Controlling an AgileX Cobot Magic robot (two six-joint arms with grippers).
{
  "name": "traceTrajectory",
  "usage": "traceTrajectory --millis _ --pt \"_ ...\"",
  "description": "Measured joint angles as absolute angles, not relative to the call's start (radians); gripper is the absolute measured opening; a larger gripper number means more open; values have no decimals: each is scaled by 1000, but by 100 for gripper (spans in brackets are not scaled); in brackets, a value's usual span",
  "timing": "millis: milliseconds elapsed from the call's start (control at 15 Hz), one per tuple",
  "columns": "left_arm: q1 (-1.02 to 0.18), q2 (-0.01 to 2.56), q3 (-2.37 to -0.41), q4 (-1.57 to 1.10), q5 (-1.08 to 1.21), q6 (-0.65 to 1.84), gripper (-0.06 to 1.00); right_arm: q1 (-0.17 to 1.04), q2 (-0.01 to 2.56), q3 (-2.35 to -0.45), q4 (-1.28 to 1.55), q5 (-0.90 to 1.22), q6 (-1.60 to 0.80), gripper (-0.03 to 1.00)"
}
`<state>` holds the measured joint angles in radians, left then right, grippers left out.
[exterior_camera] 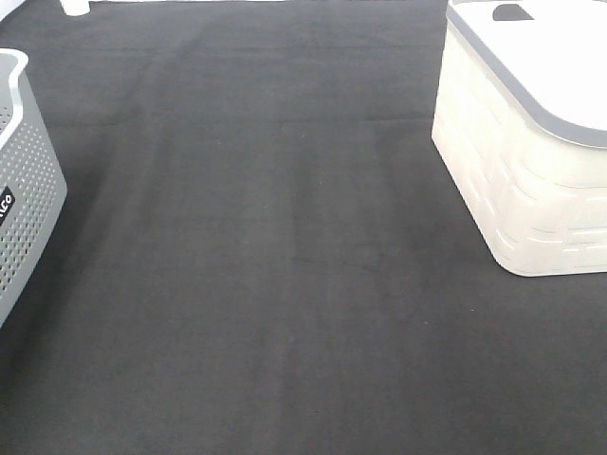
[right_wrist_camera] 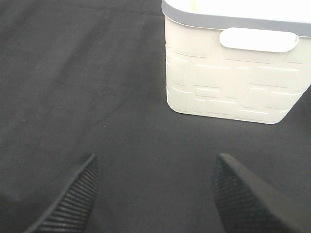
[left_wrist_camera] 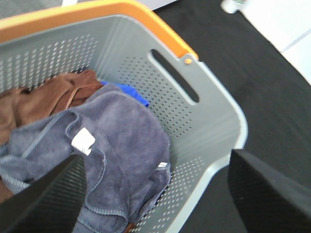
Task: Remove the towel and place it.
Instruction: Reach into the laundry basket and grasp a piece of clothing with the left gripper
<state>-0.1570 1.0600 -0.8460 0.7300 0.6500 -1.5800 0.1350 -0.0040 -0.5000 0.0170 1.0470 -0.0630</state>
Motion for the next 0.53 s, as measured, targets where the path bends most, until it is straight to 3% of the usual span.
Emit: traceTrajectory --millis 200,533 --pt "-157 1223 -849 730 658 -1723 75 135 -4 -500 17 1047 -63 67" --pt "-102 1372 -851 679 649 -1727 75 135 -4 -500 17 1047 -63 67"
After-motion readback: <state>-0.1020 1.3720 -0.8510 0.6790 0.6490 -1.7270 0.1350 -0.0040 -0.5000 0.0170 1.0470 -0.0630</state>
